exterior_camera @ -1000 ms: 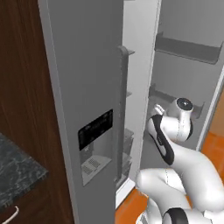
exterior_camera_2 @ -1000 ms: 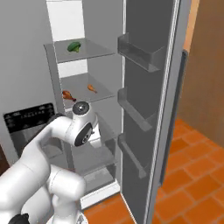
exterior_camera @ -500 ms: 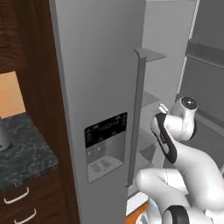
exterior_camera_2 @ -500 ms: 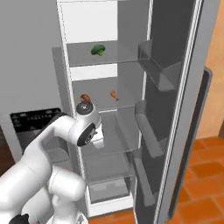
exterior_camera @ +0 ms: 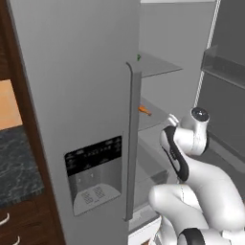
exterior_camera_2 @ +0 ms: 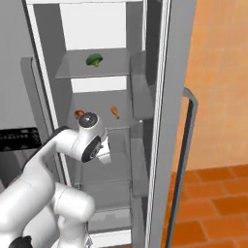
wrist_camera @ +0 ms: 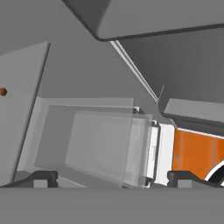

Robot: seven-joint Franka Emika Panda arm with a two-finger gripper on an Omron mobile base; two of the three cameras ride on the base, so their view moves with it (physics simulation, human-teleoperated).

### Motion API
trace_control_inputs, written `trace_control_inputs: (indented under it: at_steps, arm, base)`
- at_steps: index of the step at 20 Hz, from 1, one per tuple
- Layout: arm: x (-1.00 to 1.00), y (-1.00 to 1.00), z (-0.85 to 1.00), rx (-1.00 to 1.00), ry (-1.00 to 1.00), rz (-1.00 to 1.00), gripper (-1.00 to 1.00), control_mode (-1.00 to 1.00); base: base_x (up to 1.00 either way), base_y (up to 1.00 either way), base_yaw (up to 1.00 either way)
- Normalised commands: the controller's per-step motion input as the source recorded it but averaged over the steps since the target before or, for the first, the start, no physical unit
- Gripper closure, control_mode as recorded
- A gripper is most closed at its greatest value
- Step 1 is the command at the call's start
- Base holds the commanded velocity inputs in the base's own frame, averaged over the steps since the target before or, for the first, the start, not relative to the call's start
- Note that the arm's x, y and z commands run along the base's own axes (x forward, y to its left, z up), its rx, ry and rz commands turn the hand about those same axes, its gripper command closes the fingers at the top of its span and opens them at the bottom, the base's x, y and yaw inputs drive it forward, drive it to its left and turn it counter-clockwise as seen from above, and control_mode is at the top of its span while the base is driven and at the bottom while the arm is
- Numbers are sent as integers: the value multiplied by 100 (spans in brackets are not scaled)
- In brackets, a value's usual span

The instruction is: Place one broccoli and one chicken drumstick in each tupperware on the nearby counter, to pack two identical lunches.

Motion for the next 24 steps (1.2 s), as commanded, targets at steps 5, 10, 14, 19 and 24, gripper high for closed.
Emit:
trace_control_inputs:
  at_steps: [5, 10, 14, 19, 24]
  arm:
    - [0, 0, 0, 0, 0, 0, -100, 100]
    - [0, 0, 0, 0, 0, 0, -100, 100]
    - [8, -17, 8, 1, -1, 7, -100, -100]
    - [36, -6, 100, -13, -22, 19, -100, -100]
    - [38, 0, 86, -25, -22, 45, -100, -100]
  base:
    - [38, -12, 33]
    - [48, -41, 22]
    - [2, -23, 5]
    - [0, 0, 0]
    - [0, 0, 0]
